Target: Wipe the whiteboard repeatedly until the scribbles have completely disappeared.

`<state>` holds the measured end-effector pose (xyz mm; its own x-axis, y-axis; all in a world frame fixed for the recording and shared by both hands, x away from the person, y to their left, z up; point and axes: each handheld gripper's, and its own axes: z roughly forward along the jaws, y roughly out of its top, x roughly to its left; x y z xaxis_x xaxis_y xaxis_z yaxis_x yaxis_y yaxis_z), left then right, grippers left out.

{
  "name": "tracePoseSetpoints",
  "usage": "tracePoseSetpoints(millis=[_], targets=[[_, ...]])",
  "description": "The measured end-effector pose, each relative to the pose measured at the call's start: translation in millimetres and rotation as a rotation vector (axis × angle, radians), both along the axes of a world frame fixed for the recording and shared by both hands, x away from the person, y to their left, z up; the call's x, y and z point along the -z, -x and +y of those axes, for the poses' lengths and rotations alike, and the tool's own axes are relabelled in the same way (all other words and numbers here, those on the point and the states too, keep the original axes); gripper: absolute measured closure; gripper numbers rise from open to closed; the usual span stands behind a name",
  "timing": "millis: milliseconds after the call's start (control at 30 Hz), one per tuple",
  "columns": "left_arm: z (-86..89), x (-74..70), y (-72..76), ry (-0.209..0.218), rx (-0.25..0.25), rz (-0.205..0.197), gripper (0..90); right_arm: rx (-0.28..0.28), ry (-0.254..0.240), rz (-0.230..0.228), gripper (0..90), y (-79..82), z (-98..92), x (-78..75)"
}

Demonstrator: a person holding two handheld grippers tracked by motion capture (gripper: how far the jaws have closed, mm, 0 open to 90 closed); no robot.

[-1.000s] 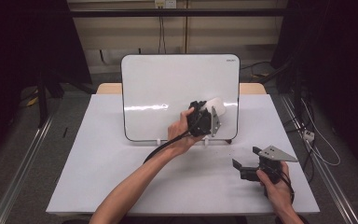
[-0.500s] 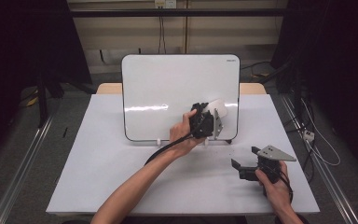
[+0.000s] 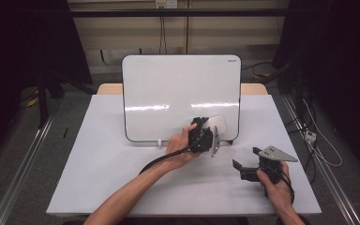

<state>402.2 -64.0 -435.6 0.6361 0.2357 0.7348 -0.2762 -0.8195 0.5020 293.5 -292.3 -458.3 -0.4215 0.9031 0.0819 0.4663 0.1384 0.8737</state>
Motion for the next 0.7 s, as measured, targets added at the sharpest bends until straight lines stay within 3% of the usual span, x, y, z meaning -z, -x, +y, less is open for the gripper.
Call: tracePoseSetpoints(millis=[233, 333, 467, 700], targets=[[15.8, -22.1, -20.5, 0.129, -0.120, 0.035, 31.0, 0.005, 0.001, -0.003, 4.7, 0.7, -0.6, -0.7], [14.1, -29.8, -26.9, 0.148, -0.139, 0.047, 31.0, 0.000, 0.001, -0.005, 4.7, 0.6, 0.3, -1.0], [5.1, -28.9, -25.8, 0.140, -0.137, 0.025, 31.1, 0.002, 0.001, -0.003, 4.7, -0.4, -0.2, -0.6], [-19.4, -16.4, -12.5, 0.048, -0.073, -0.002, 31.0, -0.004, 0.002, -0.006, 4.5, -0.6, 1.7, -1.2]])
